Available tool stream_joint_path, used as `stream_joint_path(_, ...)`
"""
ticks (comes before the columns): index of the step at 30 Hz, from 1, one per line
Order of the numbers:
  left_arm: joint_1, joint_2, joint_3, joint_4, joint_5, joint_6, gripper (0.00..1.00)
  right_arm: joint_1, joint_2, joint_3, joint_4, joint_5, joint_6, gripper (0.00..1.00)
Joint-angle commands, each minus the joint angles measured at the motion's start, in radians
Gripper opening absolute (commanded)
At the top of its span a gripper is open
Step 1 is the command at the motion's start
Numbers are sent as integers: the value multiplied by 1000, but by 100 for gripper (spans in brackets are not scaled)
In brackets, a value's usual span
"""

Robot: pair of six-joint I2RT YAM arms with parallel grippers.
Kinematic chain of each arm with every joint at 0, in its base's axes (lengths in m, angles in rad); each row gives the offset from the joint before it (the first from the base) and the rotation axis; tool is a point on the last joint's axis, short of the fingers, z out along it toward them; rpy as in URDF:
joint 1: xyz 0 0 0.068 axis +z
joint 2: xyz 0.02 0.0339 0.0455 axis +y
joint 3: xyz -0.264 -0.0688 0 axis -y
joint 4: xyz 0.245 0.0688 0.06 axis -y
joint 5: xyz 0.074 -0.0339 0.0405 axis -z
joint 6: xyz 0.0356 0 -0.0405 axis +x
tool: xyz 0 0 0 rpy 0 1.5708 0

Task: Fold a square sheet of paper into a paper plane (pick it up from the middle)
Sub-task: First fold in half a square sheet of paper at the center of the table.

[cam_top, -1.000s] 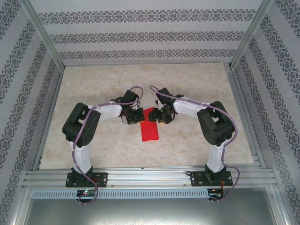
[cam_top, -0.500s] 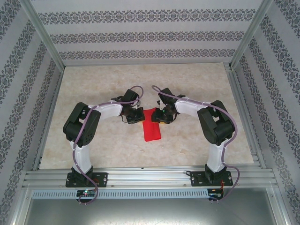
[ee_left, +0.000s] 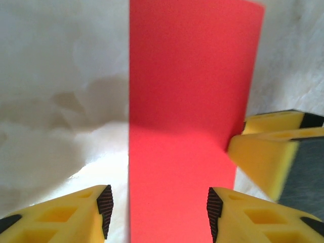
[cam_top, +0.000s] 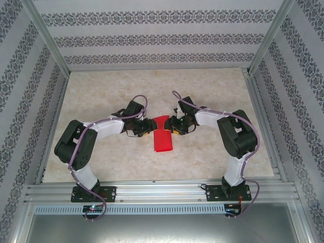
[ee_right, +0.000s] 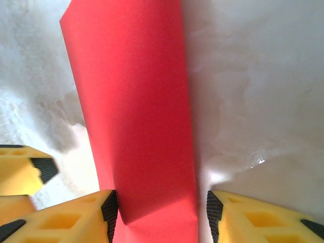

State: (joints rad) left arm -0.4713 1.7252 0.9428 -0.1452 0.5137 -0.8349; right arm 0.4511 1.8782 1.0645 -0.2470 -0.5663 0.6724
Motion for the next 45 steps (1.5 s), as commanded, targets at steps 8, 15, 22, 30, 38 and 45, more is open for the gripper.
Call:
stream_joint_path(8, -1, 4, -54, 181, 91, -89, 63, -12, -32, -59, 113, -73, 39, 54)
stream_joint_path(15, -3, 19, -68, 228, 122, -120, 63, -32, -66, -103, 168, -105, 59, 54)
stream_joint_path(22, -1, 26, -68, 229, 121, -118, 66, -43, -82, -125, 194, -126, 70, 55)
stream_joint_path(30, -2, 53, -76, 274, 144, -119, 64, -55, -90, -134, 208, -142, 79, 55)
stream_joint_path(38, -3, 66, -82, 347, 176, -130, 47, -61, -87, -130, 205, -147, 79, 55)
stream_joint_path(45, -2, 77, -86, 406, 190, -144, 21, -86, -132, -143, 177, -124, 68, 55)
